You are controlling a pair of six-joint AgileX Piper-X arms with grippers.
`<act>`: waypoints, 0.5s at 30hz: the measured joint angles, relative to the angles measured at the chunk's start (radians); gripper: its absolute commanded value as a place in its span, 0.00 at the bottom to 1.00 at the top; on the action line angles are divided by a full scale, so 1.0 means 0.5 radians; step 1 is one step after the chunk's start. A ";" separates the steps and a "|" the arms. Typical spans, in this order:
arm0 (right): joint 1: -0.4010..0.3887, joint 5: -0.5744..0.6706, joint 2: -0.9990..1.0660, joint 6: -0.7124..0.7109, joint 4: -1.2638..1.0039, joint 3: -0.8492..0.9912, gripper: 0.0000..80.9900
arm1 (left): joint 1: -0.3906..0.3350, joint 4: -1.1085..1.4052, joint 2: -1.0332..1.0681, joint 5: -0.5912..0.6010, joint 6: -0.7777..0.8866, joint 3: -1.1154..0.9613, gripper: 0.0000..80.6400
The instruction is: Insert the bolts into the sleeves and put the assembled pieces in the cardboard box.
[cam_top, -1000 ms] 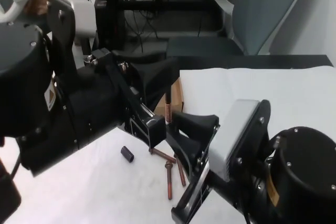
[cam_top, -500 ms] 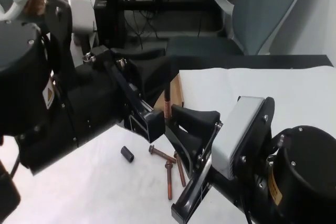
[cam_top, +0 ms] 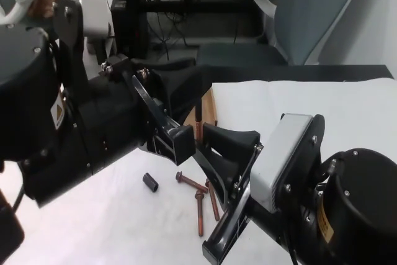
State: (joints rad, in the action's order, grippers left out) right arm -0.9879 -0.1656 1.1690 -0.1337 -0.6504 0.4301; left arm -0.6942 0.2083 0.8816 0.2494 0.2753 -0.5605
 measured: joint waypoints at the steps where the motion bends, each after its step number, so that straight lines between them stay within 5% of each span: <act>1: 0.000 0.000 0.000 0.000 0.000 0.000 0.01 | 0.000 0.000 0.000 0.000 0.005 0.000 0.02; 15: 0.000 0.062 0.000 0.000 -0.040 0.000 0.01 | 0.000 0.016 0.000 0.000 0.020 0.000 0.02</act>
State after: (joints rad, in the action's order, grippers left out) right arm -0.9879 -0.1349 1.1690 -0.1337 -0.6705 0.4301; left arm -0.6942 0.2166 0.8816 0.2494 0.2854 -0.5605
